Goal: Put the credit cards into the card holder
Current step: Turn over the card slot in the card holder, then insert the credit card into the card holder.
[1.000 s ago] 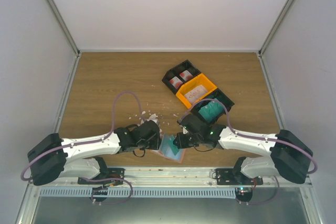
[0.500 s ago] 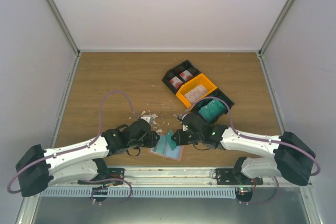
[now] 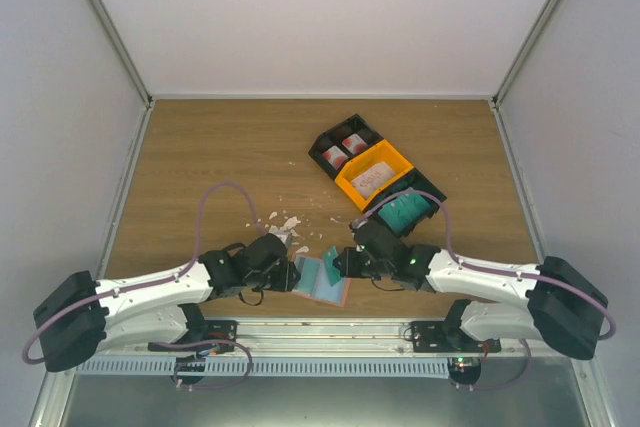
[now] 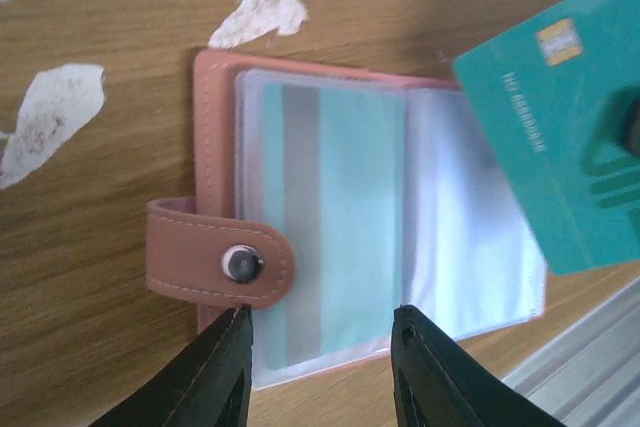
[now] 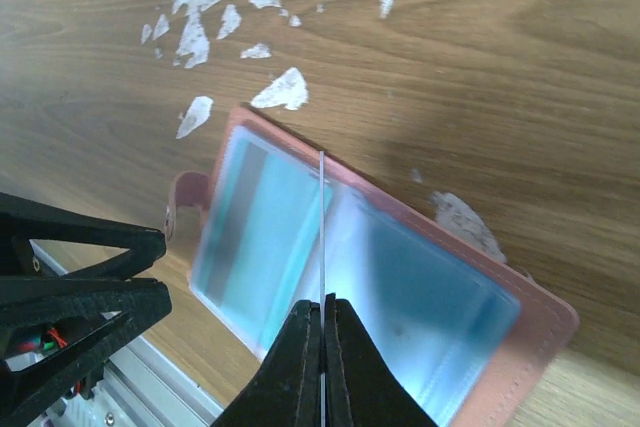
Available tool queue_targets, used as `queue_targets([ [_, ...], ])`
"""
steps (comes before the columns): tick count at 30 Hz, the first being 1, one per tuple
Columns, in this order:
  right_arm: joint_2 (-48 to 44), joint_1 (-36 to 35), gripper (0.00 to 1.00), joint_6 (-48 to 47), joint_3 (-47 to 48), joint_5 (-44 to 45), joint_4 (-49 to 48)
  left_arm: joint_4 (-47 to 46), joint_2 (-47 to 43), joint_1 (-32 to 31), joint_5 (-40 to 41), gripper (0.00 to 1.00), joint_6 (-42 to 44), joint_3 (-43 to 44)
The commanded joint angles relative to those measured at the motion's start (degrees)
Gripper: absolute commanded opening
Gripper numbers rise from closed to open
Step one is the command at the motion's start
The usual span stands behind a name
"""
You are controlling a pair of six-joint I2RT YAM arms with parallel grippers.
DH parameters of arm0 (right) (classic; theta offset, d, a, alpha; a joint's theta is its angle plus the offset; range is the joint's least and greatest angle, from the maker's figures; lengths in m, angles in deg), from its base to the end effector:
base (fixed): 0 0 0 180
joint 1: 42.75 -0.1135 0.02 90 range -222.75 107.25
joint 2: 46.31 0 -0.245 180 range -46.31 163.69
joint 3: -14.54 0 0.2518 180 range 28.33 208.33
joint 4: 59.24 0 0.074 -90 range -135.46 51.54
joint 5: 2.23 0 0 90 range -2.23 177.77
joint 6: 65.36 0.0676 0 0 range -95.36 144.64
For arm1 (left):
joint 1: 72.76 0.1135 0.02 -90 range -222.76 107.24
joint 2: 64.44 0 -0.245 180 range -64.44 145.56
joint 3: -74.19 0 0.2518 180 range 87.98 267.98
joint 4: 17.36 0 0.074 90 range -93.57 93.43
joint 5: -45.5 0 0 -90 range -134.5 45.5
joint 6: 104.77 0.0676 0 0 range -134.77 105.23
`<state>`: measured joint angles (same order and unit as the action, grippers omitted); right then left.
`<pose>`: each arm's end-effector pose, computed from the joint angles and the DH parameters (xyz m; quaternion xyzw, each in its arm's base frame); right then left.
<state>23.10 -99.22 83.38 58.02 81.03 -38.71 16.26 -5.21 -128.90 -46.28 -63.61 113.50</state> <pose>0.1356 0.2190 0.1304 -0.0034 0.9273 0.3419 0.1523 0.1183 -0.1801 0.1244 0.0653 0.9475 -0.2571 0.1788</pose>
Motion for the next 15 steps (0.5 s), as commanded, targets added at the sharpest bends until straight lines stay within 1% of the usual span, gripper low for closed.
queue_targets([
  [1,-2.3,-0.5,0.01,5.5,-2.8,3.7,-1.8,1.5,2.0,0.3,0.0,0.44,-0.7,-0.5],
  [5,-2.5,-0.5,0.01,5.8,-3.6,3.7,-2.0,2.2,2.4,0.2,0.1,0.56,-1.5,-1.3],
  [8,-2.5,-0.5,0.01,5.8,-3.9,3.5,-2.2,0.4,4.1,0.2,-2.3,0.58,-1.2,-1.7],
  [12,-3.4,-0.5,0.01,5.9,-4.4,3.6,-2.5,-2.3,7.0,0.3,-5.5,0.49,-1.1,-2.0],
  [15,-4.4,-0.5,0.0,6.4,-5.5,4.0,-2.9,-4.4,9.0,0.2,-7.5,0.37,-1.0,-2.0],
])
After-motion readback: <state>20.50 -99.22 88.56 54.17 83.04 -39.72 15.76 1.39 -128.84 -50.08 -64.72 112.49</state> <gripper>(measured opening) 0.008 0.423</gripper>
